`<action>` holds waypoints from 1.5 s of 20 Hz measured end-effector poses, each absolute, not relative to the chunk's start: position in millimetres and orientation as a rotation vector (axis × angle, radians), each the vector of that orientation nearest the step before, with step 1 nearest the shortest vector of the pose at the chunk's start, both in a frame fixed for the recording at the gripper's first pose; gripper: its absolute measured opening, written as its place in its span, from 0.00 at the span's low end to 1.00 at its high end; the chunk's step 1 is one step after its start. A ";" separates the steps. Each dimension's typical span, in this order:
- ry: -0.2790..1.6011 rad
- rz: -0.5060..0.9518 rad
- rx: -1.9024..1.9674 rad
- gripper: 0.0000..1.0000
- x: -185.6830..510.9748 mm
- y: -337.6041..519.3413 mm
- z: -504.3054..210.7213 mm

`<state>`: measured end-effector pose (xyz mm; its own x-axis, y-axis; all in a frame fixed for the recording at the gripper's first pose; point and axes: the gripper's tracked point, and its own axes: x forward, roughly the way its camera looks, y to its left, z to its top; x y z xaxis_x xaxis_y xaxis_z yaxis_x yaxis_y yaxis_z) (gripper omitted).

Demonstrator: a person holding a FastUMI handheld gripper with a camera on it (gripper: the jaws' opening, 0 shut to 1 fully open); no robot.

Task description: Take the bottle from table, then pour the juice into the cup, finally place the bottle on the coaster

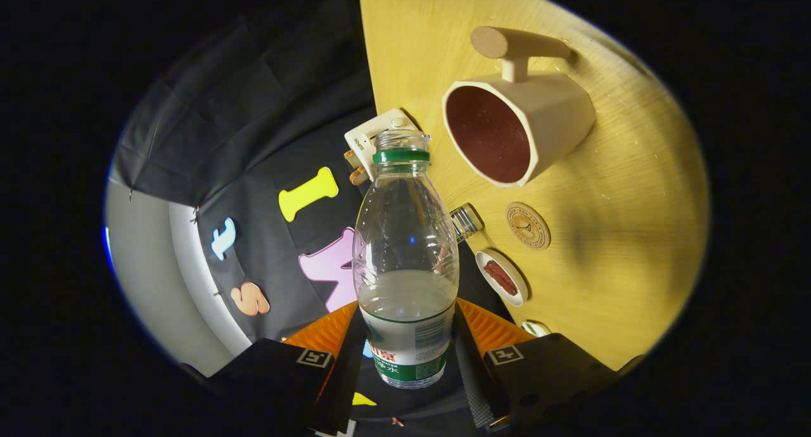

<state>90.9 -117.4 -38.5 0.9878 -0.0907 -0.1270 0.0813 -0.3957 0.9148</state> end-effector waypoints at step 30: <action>0.039 -0.266 -0.011 0.74 187.6 -74.1 -34.8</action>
